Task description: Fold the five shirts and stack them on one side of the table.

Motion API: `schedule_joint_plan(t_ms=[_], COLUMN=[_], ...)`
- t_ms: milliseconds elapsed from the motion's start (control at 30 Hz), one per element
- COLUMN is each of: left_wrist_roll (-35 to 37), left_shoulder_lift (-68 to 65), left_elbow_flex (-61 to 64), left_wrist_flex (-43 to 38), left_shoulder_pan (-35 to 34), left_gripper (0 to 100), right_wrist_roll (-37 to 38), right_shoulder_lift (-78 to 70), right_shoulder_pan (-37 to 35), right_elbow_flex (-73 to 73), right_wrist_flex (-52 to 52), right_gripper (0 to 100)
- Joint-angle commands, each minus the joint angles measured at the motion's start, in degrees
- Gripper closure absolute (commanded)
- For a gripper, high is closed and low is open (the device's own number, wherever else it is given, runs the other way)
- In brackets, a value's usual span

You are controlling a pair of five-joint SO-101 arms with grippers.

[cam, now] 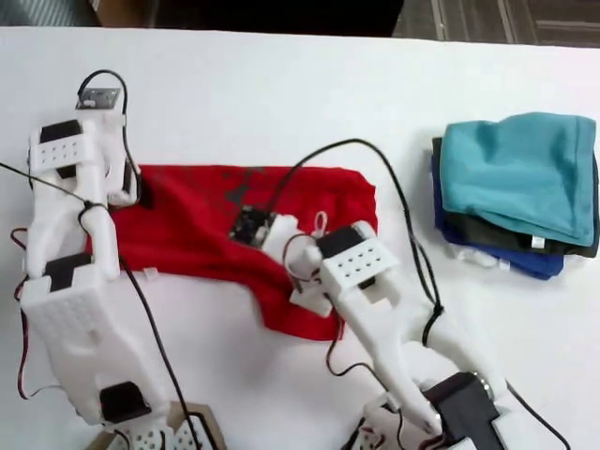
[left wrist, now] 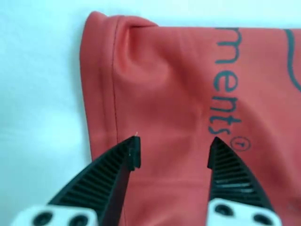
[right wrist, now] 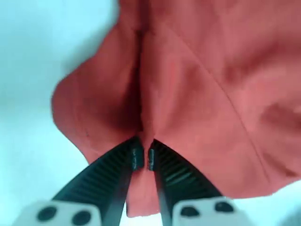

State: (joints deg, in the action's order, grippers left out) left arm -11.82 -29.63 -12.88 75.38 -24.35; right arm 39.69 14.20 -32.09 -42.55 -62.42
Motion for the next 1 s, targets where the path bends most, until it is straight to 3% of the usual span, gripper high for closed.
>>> schedule_joint_plan(t_ms=[0, 200, 400, 733, 967], left_wrist_roll=[0.0, -0.09, -0.09, -0.09, -0.09], left_shoulder_lift=[0.26, 0.35, 0.35, -2.55, -4.84], left_elbow_flex=[-2.33, 0.4, 3.03, 3.47, 1.98], left_wrist_flex=[0.44, -0.97, -3.25, -3.16, -2.99], left_shoulder_pan=[-0.18, 2.11, 2.81, 2.64, 2.55], left_gripper=[75, 75, 75, 75, 75], right_wrist_roll=[-0.09, -0.09, -2.46, -2.29, -2.29], right_shoulder_lift=[3.03, 3.03, 3.03, 2.51, 3.03], right_shoulder_pan=[0.66, -4.09, -9.98, -9.8, -9.45], right_elbow_flex=[5.01, 11.78, 12.13, 25.58, 22.68], right_wrist_flex=[-2.59, -10.59, -11.47, -18.51, -21.67], right_gripper=[97.8, 97.8, 97.7, 97.7, 97.7])
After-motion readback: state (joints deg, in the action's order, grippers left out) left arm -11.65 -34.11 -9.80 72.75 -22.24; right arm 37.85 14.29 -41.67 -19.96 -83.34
